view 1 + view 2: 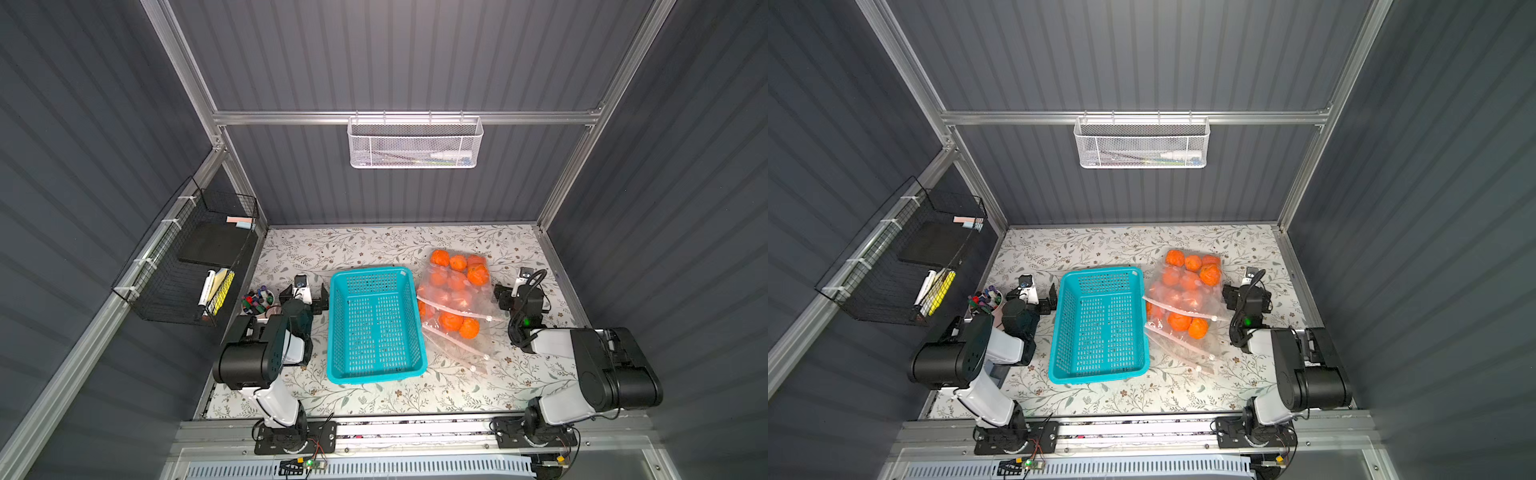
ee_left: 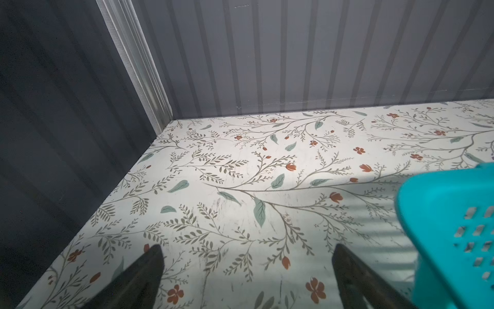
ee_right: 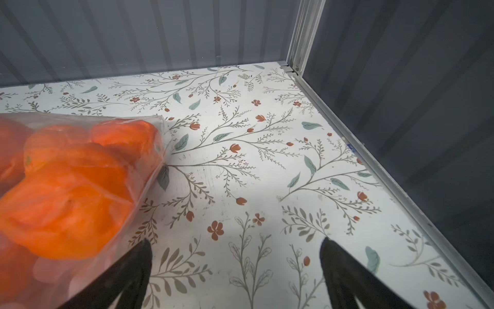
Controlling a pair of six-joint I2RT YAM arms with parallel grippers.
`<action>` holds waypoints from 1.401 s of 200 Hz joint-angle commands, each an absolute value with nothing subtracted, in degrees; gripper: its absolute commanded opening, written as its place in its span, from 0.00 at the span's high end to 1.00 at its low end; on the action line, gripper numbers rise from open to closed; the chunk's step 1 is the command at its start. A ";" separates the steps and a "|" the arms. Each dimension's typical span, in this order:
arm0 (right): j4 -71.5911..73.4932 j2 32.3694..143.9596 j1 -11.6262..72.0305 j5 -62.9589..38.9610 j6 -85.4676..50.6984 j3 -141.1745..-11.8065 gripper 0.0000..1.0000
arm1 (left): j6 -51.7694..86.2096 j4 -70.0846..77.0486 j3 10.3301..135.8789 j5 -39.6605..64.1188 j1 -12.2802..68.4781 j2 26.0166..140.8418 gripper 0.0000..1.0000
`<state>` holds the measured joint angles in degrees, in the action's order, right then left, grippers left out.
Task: Open the zip-top bag and take out the orange
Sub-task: Unzip the zipper on the zipper food storage bag.
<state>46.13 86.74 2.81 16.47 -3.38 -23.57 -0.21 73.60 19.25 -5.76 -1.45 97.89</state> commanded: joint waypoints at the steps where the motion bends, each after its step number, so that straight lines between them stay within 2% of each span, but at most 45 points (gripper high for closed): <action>1: 46.11 86.72 2.81 16.13 -3.36 -23.46 0.01 | 0.10 73.48 19.83 -5.97 -1.58 97.47 0.01; 178: 46.39 87.15 2.82 16.11 -3.14 -23.60 0.01 | 0.07 73.52 19.94 -5.56 -1.58 97.56 0.01; 195: 46.41 86.86 2.81 16.09 -3.21 -23.43 0.01 | -0.62 74.42 19.64 -9.97 -1.50 96.75 0.01; 226: 45.91 85.31 3.20 17.35 -3.62 -23.16 0.01 | -0.16 58.97 23.34 -9.19 -0.55 85.67 0.01; 245: 47.57 82.89 3.39 16.91 -3.38 -20.58 0.01 | 6.66 50.55 26.70 -6.15 -0.40 80.04 0.01; 280: 54.39 81.10 3.76 18.06 -0.51 -18.49 0.01 | 20.78 46.26 31.16 0.07 -0.26 77.43 0.00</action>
